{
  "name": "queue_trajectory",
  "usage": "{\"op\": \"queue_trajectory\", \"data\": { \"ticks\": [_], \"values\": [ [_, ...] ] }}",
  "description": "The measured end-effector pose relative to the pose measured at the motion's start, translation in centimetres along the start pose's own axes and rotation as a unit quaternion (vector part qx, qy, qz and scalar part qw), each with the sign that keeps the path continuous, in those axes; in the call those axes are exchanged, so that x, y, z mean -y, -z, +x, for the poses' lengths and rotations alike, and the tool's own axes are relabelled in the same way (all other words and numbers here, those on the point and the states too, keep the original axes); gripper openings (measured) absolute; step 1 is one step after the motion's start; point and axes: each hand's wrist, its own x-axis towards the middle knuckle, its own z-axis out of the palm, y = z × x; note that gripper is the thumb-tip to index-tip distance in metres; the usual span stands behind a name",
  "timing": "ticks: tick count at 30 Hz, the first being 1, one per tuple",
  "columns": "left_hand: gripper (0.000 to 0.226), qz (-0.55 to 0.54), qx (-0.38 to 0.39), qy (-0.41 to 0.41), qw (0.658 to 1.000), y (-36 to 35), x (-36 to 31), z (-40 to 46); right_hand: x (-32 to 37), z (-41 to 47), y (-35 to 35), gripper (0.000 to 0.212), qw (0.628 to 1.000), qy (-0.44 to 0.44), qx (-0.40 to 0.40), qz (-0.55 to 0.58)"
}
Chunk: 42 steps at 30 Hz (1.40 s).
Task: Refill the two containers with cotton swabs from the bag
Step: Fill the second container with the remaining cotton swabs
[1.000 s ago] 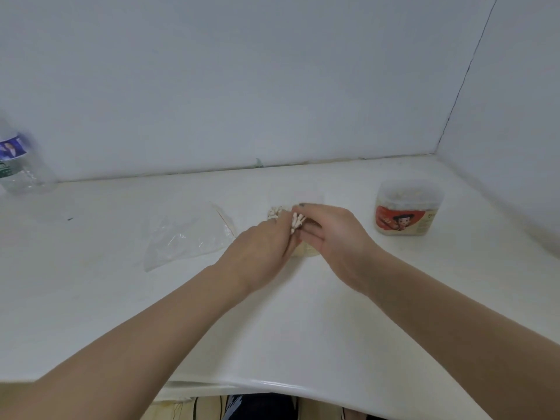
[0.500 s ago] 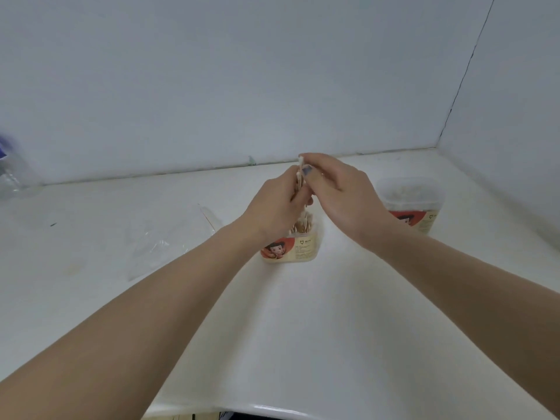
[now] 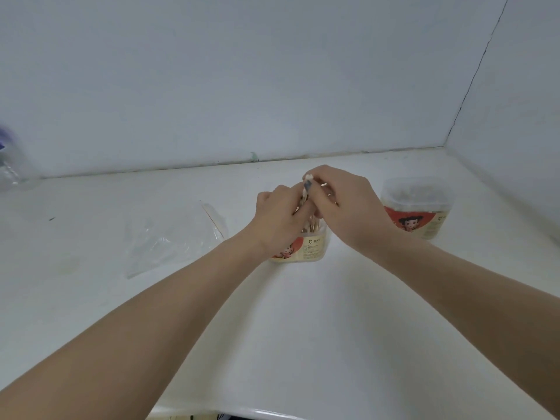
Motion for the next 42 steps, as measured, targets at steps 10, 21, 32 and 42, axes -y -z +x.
{"op": "queue_trajectory", "data": {
  "ticks": [10,21,32,42],
  "values": [
    [0.029,-0.003,0.085,0.039,0.996,1.0,1.3,0.6,-1.7,-0.8,-0.5,0.022,0.995,0.036,0.043,-0.085],
    [0.041,-0.142,0.069,0.050,0.986,3.2,3.5,-0.6,-1.9,-1.7,-1.0,0.038,0.994,-0.013,0.088,-0.067],
    [0.022,-0.054,-0.004,-0.060,0.997,3.1,2.4,-0.4,-3.2,-2.6,-0.3,0.066,0.977,0.015,0.156,-0.145],
    [0.022,-0.010,0.003,-0.077,0.997,3.0,3.2,-0.4,-3.3,-3.4,0.6,0.073,0.971,0.031,0.158,-0.176]
  ]
}}
